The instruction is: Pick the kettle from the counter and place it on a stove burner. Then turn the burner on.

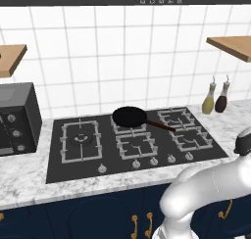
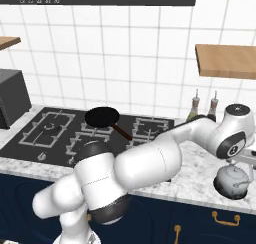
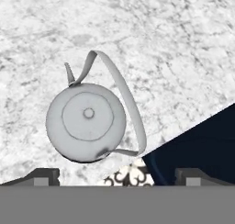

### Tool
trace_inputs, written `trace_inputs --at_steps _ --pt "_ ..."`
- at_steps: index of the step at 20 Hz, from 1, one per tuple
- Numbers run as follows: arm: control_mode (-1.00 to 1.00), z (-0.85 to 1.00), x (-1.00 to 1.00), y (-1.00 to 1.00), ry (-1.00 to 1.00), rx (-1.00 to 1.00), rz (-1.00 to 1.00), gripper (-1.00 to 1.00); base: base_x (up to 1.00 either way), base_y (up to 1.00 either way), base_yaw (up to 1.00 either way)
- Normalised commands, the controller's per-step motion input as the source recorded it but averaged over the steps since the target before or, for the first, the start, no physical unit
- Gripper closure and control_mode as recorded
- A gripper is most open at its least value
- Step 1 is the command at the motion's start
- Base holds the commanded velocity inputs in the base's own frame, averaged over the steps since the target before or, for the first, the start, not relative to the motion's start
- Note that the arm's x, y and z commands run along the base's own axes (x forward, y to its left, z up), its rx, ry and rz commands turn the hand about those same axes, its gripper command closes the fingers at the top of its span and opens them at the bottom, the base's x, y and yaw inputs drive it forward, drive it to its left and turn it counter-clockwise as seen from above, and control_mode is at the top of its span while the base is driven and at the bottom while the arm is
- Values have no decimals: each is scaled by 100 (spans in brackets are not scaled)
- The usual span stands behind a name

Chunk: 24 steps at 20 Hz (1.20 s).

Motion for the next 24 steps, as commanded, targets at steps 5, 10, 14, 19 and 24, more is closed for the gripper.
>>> trace_inputs --at_steps 5,10,14,19,24 --pt "-100 -25 12 -8 0 8 0 -100 0 0 0" --pt "-100 -47 16 -1 2 7 0 -100 0 0 0" --pt "-100 -12 5 -9 4 1 0 -100 0 0 0" --pt "-100 -4 5 -22 1 4 -1 -100 0 0 0" --pt "-100 -21 4 -27 0 7 -1 -100 0 0 0"
